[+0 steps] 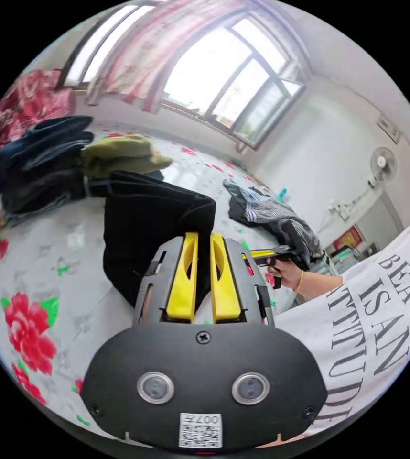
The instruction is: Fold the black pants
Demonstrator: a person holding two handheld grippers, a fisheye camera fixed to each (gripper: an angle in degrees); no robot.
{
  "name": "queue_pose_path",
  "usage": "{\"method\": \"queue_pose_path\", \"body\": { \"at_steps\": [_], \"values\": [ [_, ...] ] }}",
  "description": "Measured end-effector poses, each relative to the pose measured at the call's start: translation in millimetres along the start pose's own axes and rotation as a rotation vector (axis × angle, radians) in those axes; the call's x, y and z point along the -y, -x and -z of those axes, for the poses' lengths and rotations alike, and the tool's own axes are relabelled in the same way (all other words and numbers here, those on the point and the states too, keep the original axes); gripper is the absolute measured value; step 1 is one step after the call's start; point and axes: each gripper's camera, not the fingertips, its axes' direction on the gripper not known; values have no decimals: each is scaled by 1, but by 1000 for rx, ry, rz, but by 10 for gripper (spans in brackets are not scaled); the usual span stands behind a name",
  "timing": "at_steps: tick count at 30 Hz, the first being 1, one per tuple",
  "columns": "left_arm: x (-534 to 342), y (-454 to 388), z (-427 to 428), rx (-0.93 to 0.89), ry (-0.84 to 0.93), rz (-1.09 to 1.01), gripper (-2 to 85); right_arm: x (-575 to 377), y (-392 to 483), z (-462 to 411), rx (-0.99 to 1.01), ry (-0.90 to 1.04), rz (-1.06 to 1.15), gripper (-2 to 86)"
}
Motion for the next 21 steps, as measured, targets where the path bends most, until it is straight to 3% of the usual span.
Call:
{"method": "queue_pose_path", "body": {
  "at_steps": [3, 5, 7, 9, 14, 21],
  "values": [
    [31, -65, -98, -188, 139, -193, 68, -29, -47, 24, -11, -40, -130, 101],
    [30, -83, -177, -269, 341, -155, 78, -49, -79, 37, -8, -55, -223, 107],
    [19, -80, -201, -269, 386, -93, 79, -62, -98, 46, 2, -72, -274, 112],
    [5, -68, -199, -263, 363, -39, 79, -74, -115, 52, 18, -100, -311, 116],
    [-43, 21, -152, -19, 327, 245, 103, -88, -177, 36, 160, -109, -433, 125],
    [-74, 79, -178, -68, 437, 463, 131, -42, -188, 3, 242, -40, -335, 117]
  ]
}}
